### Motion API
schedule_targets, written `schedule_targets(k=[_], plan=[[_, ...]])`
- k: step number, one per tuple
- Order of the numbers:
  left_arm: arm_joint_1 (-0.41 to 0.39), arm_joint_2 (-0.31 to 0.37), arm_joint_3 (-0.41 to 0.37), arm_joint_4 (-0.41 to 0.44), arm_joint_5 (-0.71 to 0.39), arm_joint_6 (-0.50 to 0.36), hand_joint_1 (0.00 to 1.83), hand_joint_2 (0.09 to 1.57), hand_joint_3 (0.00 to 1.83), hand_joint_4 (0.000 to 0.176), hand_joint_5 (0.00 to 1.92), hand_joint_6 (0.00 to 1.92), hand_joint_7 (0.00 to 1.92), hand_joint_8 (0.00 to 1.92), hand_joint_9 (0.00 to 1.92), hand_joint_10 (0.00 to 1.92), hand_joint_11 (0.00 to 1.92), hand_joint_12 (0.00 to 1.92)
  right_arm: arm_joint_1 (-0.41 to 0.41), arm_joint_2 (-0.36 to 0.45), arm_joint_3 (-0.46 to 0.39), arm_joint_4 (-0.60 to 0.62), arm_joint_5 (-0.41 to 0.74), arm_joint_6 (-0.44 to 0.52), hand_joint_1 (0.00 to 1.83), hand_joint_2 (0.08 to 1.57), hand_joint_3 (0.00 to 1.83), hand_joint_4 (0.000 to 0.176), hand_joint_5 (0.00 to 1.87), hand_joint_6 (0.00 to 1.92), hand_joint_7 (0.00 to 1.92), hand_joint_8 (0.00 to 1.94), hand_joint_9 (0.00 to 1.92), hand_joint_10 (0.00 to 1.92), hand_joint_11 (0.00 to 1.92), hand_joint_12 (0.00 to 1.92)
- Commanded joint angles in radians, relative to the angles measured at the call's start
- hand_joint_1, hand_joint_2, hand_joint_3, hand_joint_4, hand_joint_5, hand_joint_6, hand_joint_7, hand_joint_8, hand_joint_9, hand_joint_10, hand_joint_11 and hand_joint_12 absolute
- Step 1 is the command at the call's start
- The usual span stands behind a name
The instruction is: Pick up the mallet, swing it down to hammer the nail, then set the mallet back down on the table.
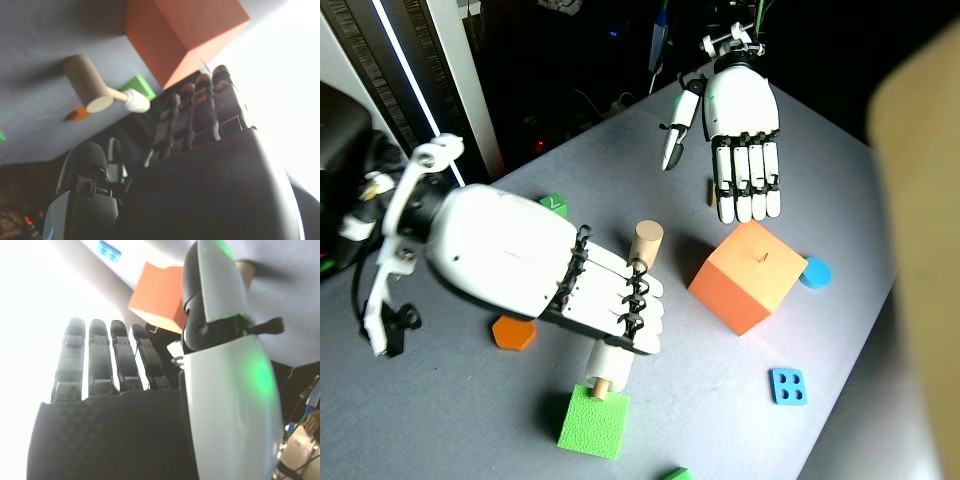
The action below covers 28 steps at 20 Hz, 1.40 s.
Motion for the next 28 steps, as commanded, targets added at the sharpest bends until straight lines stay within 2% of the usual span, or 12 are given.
schedule_targets(k=[1,9,14,18,21,28], plan=[[-0.011,-0.004,0.011,-0.018,-0.105,-0.007,0.00,1.25,0.01,0.000,0.00,0.00,0.00,0.00,0.00,0.00,0.00,0.00,0.019,-0.007,0.021,-0.019,0.000,-0.009,1.21,0.96,0.00,0.000,0.00,0.00,0.00,0.00,0.00,0.00,0.00,0.00],[-0.010,-0.036,0.059,-0.018,-0.113,-0.030,0.00,1.25,0.01,0.000,0.00,0.00,0.00,0.00,0.00,0.00,0.00,0.00,0.006,-0.142,0.189,0.004,-0.035,-0.009,1.20,1.00,0.02,0.000,0.00,0.00,0.00,0.00,0.00,0.00,0.00,0.00],[0.001,-0.048,0.078,-0.018,-0.113,-0.046,0.00,1.26,0.01,0.000,0.00,0.00,0.00,0.00,0.00,0.00,0.00,0.00,-0.027,-0.183,0.239,0.010,-0.055,-0.009,1.28,0.99,0.01,0.000,0.00,0.00,0.00,0.00,0.00,0.00,0.00,0.00],[0.006,-0.055,0.084,-0.018,-0.119,-0.052,0.00,1.26,0.01,0.000,0.00,0.00,0.00,0.00,0.00,0.00,0.00,0.00,-0.054,-0.218,0.284,0.016,-0.055,-0.009,1.26,0.97,0.00,0.000,0.00,0.00,0.00,0.00,0.00,0.00,0.00,0.00],[0.007,-0.065,0.088,-0.018,-0.122,-0.056,0.00,1.26,0.01,0.000,0.00,0.00,0.00,0.00,0.00,0.00,0.00,0.00,-0.071,-0.242,0.328,0.018,-0.072,-0.009,1.23,1.01,0.01,0.000,0.00,0.00,0.00,0.00,0.00,0.00,0.00,0.00],[0.011,-0.079,0.099,-0.019,-0.122,-0.063,0.00,1.26,0.00,0.000,0.00,0.00,0.00,0.00,0.00,0.00,0.00,0.00,-0.088,-0.280,0.371,0.021,-0.076,-0.009,1.21,1.00,0.01,0.000,0.00,0.00,0.00,0.00,0.00,0.00,0.00,0.00]])
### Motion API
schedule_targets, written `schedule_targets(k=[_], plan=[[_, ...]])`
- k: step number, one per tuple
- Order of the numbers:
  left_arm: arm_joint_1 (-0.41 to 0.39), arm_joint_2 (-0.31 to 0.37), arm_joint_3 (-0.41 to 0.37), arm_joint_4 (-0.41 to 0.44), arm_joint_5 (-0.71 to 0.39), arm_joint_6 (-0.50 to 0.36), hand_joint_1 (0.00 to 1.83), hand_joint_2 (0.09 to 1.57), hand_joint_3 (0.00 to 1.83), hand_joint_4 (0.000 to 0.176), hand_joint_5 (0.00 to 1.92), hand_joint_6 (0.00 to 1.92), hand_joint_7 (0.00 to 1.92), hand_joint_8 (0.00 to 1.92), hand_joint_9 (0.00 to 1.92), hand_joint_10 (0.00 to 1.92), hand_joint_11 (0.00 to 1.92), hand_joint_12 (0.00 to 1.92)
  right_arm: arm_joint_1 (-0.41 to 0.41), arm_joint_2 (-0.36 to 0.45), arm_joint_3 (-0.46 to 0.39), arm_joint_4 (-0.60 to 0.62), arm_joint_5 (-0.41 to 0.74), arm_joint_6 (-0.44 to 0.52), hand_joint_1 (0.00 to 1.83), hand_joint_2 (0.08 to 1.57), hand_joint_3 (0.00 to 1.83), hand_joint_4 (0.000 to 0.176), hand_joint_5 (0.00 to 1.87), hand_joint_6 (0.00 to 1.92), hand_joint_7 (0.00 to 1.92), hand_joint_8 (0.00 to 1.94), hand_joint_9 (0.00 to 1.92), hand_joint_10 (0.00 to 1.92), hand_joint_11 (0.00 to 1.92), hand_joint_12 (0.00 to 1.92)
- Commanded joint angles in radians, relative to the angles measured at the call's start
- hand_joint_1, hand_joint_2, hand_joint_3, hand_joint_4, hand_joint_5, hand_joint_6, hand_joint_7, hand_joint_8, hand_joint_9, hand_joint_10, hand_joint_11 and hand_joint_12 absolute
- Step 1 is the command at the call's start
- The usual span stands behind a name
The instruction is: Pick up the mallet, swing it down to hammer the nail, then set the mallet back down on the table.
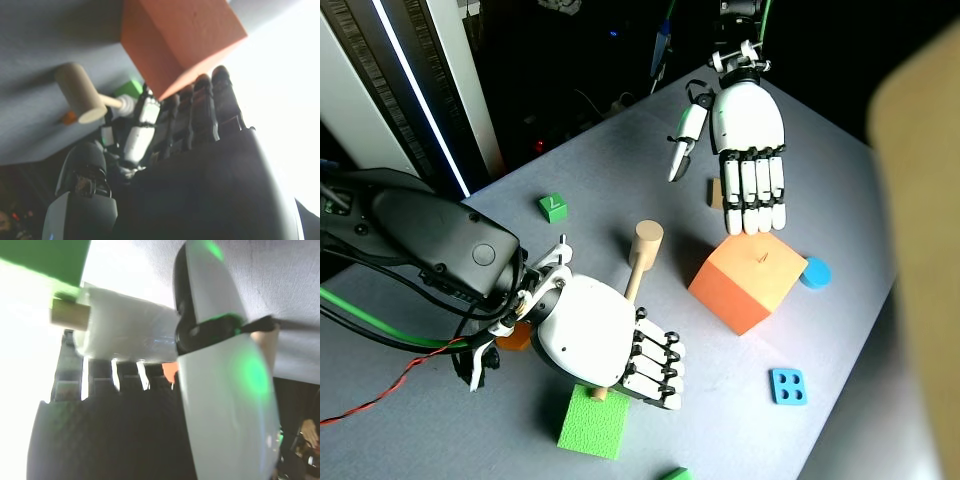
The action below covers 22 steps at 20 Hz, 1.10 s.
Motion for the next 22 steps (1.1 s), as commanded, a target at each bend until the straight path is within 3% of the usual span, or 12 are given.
schedule_targets(k=[1,14,16,17,19,21,22], plan=[[-0.005,-0.001,0.005,-0.018,-0.110,-0.003,0.00,1.26,0.00,0.000,0.00,0.00,0.00,0.00,0.00,0.00,0.00,0.00,0.015,0.002,0.007,-0.019,-0.005,-0.002,1.25,0.99,0.00,0.000,0.00,0.00,0.00,0.00,0.00,0.00,0.00,0.00],[0.001,-0.031,0.018,-0.018,-0.110,-0.012,0.00,1.27,0.00,0.000,0.00,0.00,0.00,0.00,0.00,0.00,0.00,0.00,0.005,-0.039,0.056,-0.022,-0.024,-0.002,1.25,1.00,0.01,0.000,0.00,0.00,0.02,0.00,0.00,0.00,0.02,0.03],[0.006,-0.032,0.018,-0.018,-0.109,-0.016,0.00,1.26,0.00,0.000,0.00,0.00,0.00,0.00,0.00,0.00,0.00,0.00,0.004,-0.046,0.064,-0.022,-0.019,-0.002,1.27,1.01,0.00,0.000,0.03,0.00,0.04,0.00,0.02,0.00,0.00,0.17],[0.009,-0.032,0.018,-0.018,-0.109,-0.019,0.00,1.26,0.00,0.000,0.00,0.00,0.00,0.00,0.00,0.00,0.00,0.00,0.001,-0.051,0.071,-0.022,-0.016,-0.002,1.29,0.98,0.00,0.000,0.10,0.01,0.11,0.00,0.07,0.01,0.00,0.38],[0.015,-0.032,0.018,-0.018,-0.109,-0.025,0.00,1.26,0.00,0.000,0.00,0.00,0.00,0.00,0.00,0.00,0.00,0.00,-0.005,-0.056,0.076,-0.022,-0.008,-0.002,1.26,1.02,0.01,0.000,0.19,0.02,0.23,0.02,0.18,0.04,0.00,0.52],[0.020,-0.032,0.018,-0.018,-0.109,-0.030,0.00,1.26,0.00,0.000,0.00,0.00,0.00,0.00,0.00,0.00,0.00,0.00,-0.005,-0.055,0.076,-0.022,-0.008,-0.002,1.27,0.95,0.00,0.000,0.53,0.10,0.60,0.13,0.52,0.20,0.00,1.13],[0.022,-0.032,0.018,-0.018,-0.109,-0.031,0.00,1.26,0.00,0.000,0.00,0.00,0.00,0.00,0.00,0.00,0.00,0.00,-0.006,-0.055,0.076,-0.022,-0.006,-0.002,1.27,0.95,0.00,0.000,0.53,0.10,0.60,0.13,0.52,0.20,0.00,1.13]])
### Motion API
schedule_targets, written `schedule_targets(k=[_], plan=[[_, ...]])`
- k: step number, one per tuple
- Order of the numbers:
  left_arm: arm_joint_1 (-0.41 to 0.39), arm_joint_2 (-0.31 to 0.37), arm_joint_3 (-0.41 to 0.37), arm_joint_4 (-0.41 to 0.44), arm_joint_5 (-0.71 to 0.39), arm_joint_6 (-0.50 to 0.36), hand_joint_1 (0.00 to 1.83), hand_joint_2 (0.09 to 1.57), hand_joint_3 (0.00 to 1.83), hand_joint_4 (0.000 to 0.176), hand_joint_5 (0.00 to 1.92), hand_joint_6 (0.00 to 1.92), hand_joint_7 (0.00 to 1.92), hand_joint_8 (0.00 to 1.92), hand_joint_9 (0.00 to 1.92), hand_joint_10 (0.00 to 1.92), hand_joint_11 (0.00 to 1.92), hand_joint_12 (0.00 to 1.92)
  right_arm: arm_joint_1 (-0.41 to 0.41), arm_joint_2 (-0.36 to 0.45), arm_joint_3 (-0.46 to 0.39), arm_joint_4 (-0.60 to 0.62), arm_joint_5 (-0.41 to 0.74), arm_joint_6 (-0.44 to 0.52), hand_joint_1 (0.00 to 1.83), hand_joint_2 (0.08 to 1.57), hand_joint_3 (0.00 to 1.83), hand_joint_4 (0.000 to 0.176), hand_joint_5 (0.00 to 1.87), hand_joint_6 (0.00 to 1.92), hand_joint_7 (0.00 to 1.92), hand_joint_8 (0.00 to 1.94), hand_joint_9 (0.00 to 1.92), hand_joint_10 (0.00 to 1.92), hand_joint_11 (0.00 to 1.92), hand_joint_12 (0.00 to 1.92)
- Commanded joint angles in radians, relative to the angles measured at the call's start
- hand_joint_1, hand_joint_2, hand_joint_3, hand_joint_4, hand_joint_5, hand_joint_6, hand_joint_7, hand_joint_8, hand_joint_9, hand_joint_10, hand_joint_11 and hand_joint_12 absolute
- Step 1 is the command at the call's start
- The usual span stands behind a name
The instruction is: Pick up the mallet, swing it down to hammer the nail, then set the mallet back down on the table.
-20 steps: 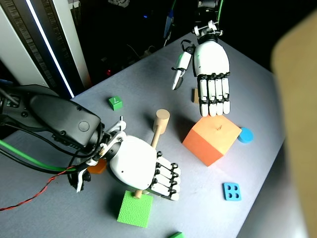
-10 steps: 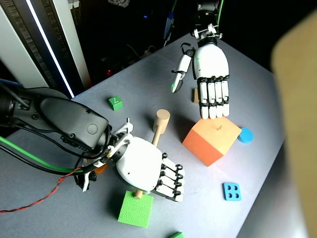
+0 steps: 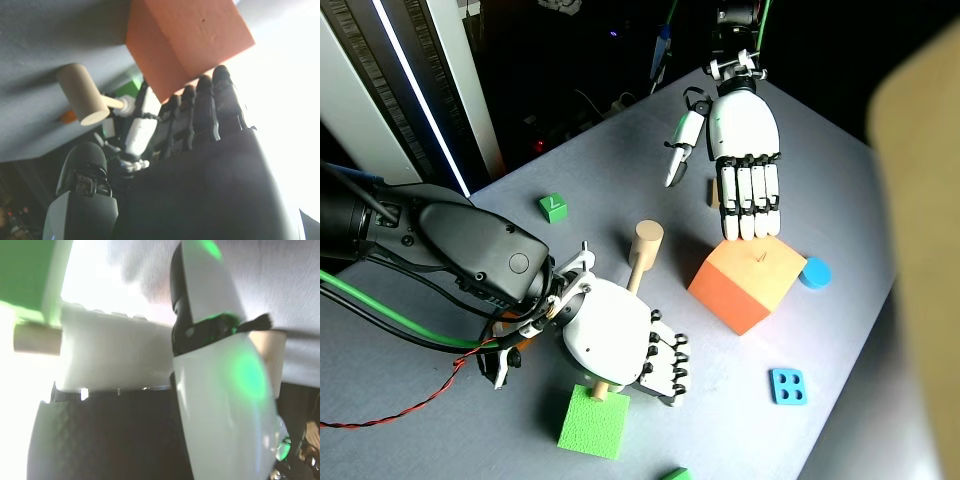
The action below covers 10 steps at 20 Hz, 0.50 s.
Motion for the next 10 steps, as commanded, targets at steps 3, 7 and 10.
schedule_targets(k=[3,7,10], plan=[[-0.002,0.000,0.004,-0.013,-0.089,-0.008,0.00,1.27,0.00,0.000,0.00,0.00,0.00,0.00,0.00,0.00,0.00,0.00,0.007,0.010,0.001,-0.021,-0.002,-0.004,1.27,1.01,0.00,0.000,0.38,1.19,0.37,1.43,0.37,1.48,0.29,1.74],[-0.002,0.000,0.005,-0.013,-0.083,-0.009,0.00,1.26,0.00,0.000,0.00,0.00,0.00,0.00,0.00,0.00,0.00,0.00,0.016,0.018,-0.003,-0.021,-0.001,-0.004,1.12,1.23,0.03,0.000,0.60,1.57,0.53,1.93,0.62,1.92,0.67,1.92],[0.000,-0.001,0.006,-0.013,-0.072,-0.010,0.00,1.26,0.00,0.000,0.01,0.00,0.00,0.00,0.00,0.00,0.00,0.00,0.023,0.026,-0.020,-0.021,-0.001,-0.004,1.04,1.31,0.03,0.000,0.60,1.60,0.72,1.94,0.85,1.92,0.89,1.92]])
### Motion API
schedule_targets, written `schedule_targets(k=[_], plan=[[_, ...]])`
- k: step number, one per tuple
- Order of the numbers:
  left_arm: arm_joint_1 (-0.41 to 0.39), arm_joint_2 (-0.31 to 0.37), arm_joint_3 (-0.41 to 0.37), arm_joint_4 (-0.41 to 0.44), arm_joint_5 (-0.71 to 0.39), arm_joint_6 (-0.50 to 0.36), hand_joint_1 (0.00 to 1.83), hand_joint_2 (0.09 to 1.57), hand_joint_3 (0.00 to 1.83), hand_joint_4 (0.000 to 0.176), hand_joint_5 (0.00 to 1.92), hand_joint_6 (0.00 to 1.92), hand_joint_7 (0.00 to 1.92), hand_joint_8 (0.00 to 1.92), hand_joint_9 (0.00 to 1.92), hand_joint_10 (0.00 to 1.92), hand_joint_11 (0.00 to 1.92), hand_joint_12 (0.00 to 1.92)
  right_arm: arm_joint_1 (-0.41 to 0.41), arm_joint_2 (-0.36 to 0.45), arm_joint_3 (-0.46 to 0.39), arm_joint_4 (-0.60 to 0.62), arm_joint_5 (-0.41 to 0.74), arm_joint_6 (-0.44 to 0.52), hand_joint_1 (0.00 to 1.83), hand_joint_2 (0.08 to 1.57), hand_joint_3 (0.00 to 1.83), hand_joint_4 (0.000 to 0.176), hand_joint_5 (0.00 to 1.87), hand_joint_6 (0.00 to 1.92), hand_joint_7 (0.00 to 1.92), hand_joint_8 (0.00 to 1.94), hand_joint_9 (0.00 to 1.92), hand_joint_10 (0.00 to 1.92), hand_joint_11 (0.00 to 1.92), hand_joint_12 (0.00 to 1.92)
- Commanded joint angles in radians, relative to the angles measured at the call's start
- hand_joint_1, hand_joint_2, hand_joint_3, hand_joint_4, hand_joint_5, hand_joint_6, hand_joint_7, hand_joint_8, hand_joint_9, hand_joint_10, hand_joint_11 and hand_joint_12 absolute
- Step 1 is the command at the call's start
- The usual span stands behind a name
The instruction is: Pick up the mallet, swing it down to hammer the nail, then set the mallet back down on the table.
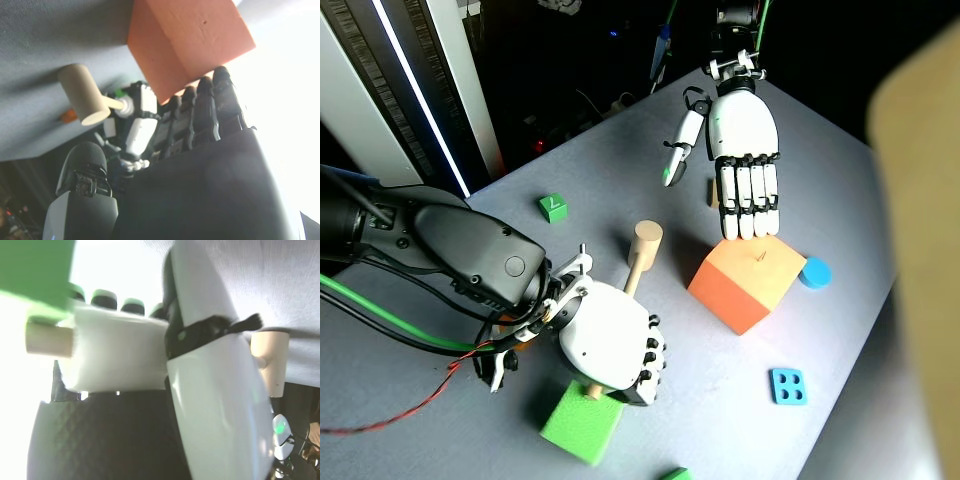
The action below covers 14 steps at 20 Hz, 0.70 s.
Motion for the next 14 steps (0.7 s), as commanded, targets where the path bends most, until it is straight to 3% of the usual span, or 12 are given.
schedule_targets(k=[1,2,3,5,6,7,8,9,10,11,12,14], plan=[[-0.001,-0.002,0.007,-0.012,-0.072,-0.009,0.00,1.26,0.00,0.000,0.01,0.00,0.02,0.01,0.01,0.00,0.01,0.00,0.016,0.008,-0.010,-0.030,-0.013,-0.002,1.02,1.33,0.01,0.000,0.60,1.60,0.86,1.94,1.01,1.92,1.09,1.92],[-0.001,-0.003,0.009,-0.012,-0.069,-0.011,0.00,1.26,0.00,0.000,0.00,0.00,0.01,0.00,0.00,0.00,0.00,0.00,0.017,0.010,-0.017,-0.034,-0.013,-0.002,0.97,1.33,0.01,0.000,0.66,1.86,0.94,1.94,1.09,1.92,1.18,1.92],[-0.001,-0.004,0.012,-0.012,-0.067,-0.014,0.00,1.26,0.00,0.000,0.00,0.00,0.01,0.00,0.00,0.00,0.00,0.00,0.017,0.012,-0.025,-0.049,-0.013,-0.002,0.92,1.34,0.00,0.000,0.76,1.91,1.00,1.94,1.15,1.92,1.24,1.92],[-0.001,-0.005,0.016,-0.012,-0.063,-0.018,0.00,1.27,0.00,0.000,0.01,0.00,0.01,0.00,0.00,0.00,0.00,0.00,0.016,0.014,-0.037,-0.075,-0.008,-0.002,0.75,1.38,0.01,0.000,0.97,1.92,1.15,1.94,1.30,1.92,1.40,1.92],[-0.001,-0.005,0.017,-0.012,-0.062,-0.018,0.00,1.26,0.00,0.000,0.02,0.01,0.03,0.01,0.02,0.01,0.02,0.01,0.016,0.016,-0.039,-0.075,-0.006,-0.002,0.61,1.41,0.01,0.000,1.02,1.92,1.22,1.94,1.38,1.92,1.48,1.92],[-0.001,-0.005,0.017,-0.012,-0.062,-0.018,0.00,1.26,0.00,0.000,0.02,0.01,0.03,0.01,0.02,0.01,0.02,0.01,0.018,0.019,-0.042,-0.075,-0.005,-0.002,0.61,1.41,0.01,0.000,1.02,1.92,1.22,1.94,1.38,1.92,1.48,1.92],[-0.001,-0.005,0.017,-0.012,-0.061,-0.018,0.00,1.26,0.00,0.000,0.00,0.00,0.02,0.00,0.01,0.00,0.02,0.01,0.021,0.028,-0.050,-0.075,-0.005,-0.002,0.45,1.48,0.01,0.000,1.18,1.92,1.42,1.94,1.60,1.92,1.73,1.92],[-0.001,-0.005,0.017,-0.012,-0.061,-0.018,0.00,1.27,0.00,0.000,0.01,0.00,0.02,0.00,0.02,0.00,0.02,0.01,0.024,0.036,-0.059,-0.075,-0.005,-0.002,0.43,1.50,0.00,0.000,1.23,1.92,1.48,1.94,1.66,1.92,1.79,1.92],[-0.001,-0.005,0.017,-0.012,-0.061,-0.018,0.00,1.26,0.00,0.000,0.01,0.00,0.02,0.00,0.01,0.00,0.02,0.01,0.026,0.045,-0.071,-0.075,-0.006,-0.002,0.40,1.53,0.00,0.107,1.31,1.92,1.56,1.94,1.71,1.92,1.86,1.92],[-0.001,-0.006,0.016,-0.012,-0.060,-0.018,0.00,1.26,0.00,0.000,0.01,0.01,0.02,0.01,0.02,0.01,0.03,0.01,0.029,0.057,-0.086,-0.075,-0.002,-0.002,0.40,1.54,0.00,0.162,1.36,1.92,1.59,1.94,1.73,1.92,1.87,1.92],[0.000,-0.006,0.015,-0.012,-0.058,-0.018,0.00,1.26,0.00,0.000,0.02,0.01,0.03,0.01,0.02,0.01,0.03,0.01,0.032,0.069,-0.100,-0.076,0.004,-0.002,0.40,1.56,0.01,0.173,1.37,1.92,1.60,1.94,1.74,1.92,1.88,1.92],[0.001,-0.006,0.014,-0.012,-0.058,-0.018,0.00,1.26,0.00,0.000,0.01,0.00,0.03,0.01,0.03,0.01,0.03,0.02,0.037,0.097,-0.127,-0.077,0.008,-0.002,0.53,1.57,0.02,0.176,1.37,1.92,1.61,1.94,1.73,1.92,1.90,1.92]])
